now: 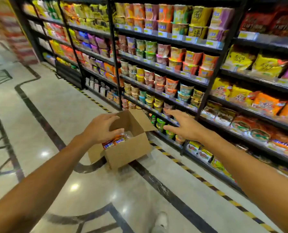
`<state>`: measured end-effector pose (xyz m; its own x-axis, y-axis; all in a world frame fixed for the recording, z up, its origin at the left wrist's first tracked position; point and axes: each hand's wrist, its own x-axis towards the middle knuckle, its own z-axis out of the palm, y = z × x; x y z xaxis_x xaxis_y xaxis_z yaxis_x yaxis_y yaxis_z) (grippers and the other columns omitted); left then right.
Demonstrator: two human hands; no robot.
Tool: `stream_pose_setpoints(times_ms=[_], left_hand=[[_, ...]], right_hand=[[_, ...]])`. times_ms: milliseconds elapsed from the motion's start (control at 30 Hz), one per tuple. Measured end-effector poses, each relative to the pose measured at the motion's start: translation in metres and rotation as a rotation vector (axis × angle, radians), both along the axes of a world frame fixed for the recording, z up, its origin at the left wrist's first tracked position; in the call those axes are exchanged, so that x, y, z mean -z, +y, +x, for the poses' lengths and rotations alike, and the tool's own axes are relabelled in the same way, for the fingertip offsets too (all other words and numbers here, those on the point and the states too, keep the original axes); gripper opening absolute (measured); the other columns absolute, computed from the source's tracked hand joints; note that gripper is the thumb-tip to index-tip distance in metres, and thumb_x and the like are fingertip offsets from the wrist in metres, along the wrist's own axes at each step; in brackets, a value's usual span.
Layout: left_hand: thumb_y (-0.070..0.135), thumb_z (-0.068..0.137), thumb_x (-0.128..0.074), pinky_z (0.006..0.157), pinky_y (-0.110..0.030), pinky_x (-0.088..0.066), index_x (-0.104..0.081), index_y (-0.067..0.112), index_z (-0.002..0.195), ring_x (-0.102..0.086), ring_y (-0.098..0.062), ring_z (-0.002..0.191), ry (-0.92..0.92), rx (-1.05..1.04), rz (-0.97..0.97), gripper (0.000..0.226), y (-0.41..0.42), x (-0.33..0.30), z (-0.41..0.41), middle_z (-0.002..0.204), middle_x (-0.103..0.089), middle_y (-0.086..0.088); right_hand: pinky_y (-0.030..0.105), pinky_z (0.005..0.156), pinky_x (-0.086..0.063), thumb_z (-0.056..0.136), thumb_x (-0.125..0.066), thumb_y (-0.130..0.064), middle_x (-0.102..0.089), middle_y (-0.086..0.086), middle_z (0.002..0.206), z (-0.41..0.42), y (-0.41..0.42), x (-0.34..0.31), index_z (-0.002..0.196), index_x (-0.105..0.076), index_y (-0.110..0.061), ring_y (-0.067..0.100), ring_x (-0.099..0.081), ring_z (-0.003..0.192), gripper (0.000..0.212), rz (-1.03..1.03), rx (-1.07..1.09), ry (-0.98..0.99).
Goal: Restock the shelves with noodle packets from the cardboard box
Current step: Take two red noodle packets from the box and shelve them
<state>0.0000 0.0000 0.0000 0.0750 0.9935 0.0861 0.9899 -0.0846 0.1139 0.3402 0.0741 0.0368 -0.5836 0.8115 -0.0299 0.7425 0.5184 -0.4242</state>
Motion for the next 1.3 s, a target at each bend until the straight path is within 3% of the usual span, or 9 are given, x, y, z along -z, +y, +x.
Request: stream_pose_setpoints(times_ms=[200,367,500,667,767,1000,1300], left_hand=[[0.073,0.087,-0.039,0.112,-0.036,-0.029,-0.045,0.022,0.146,-0.034,-0.023,0.141,-0.052,-0.102,-0.110,0.078,0.060,0.058,-0.014,0.153,-0.040,-0.006],[0.065,0.091,-0.048,0.111,-0.035,-0.031,-0.040,0.020,0.148,-0.035,-0.023,0.140,-0.106,-0.232,-0.222,0.073,0.118,0.091,-0.036,0.155,-0.038,-0.005],[0.059,0.093,-0.051,0.112,-0.038,-0.031,-0.041,0.017,0.149,-0.037,-0.027,0.140,-0.132,-0.349,-0.219,0.070,0.158,0.104,-0.051,0.155,-0.039,-0.008],[0.084,0.077,-0.032,0.111,-0.037,-0.032,-0.044,0.014,0.146,-0.041,-0.027,0.138,-0.227,-0.450,-0.254,0.099,0.191,0.113,-0.064,0.151,-0.044,-0.010],[0.078,0.074,-0.029,0.111,-0.038,-0.032,-0.049,0.010,0.143,-0.043,-0.029,0.136,-0.266,-0.488,-0.241,0.099,0.213,0.129,-0.087,0.148,-0.048,-0.013],[0.061,0.087,-0.046,0.108,-0.038,-0.035,-0.049,0.010,0.141,-0.045,-0.029,0.133,-0.333,-0.552,-0.314,0.075,0.287,0.180,-0.165,0.145,-0.050,-0.012],[0.048,0.096,-0.054,0.113,-0.043,-0.031,-0.042,0.015,0.146,-0.037,-0.029,0.140,-0.427,-0.593,-0.444,0.061,0.385,0.232,-0.271,0.152,-0.042,-0.010]], right_hand=[[0.038,0.113,-0.029,0.095,-0.057,-0.052,-0.033,0.000,0.158,-0.026,0.084,0.054,0.153,-0.033,-0.023,0.023,-0.030,0.145,0.069,-0.083,-0.035,-0.039],[0.045,0.115,-0.033,0.092,-0.051,-0.066,-0.034,-0.003,0.158,-0.058,0.184,0.106,0.153,-0.032,-0.027,0.024,-0.029,0.145,0.075,-0.152,-0.104,-0.060],[0.040,0.115,-0.030,0.094,-0.052,-0.061,-0.035,0.000,0.158,-0.100,0.251,0.133,0.154,-0.032,-0.024,0.023,-0.031,0.145,0.073,-0.147,-0.183,-0.103],[0.040,0.113,-0.032,0.095,-0.056,-0.054,-0.039,0.004,0.156,-0.165,0.314,0.158,0.152,-0.035,-0.019,0.025,-0.035,0.143,0.070,-0.224,-0.281,-0.111],[0.041,0.112,-0.035,0.094,-0.058,-0.053,-0.041,0.005,0.154,-0.203,0.345,0.179,0.151,-0.037,-0.021,0.027,-0.038,0.141,0.069,-0.263,-0.319,-0.114],[0.039,0.110,-0.035,0.094,-0.061,-0.050,-0.035,0.004,0.157,-0.288,0.423,0.224,0.153,-0.032,-0.023,0.026,-0.037,0.141,0.071,-0.313,-0.341,-0.140],[0.045,0.113,-0.036,0.094,-0.059,-0.051,-0.036,0.005,0.157,-0.373,0.512,0.268,0.154,-0.030,-0.024,0.028,-0.036,0.142,0.073,-0.376,-0.266,-0.187]])
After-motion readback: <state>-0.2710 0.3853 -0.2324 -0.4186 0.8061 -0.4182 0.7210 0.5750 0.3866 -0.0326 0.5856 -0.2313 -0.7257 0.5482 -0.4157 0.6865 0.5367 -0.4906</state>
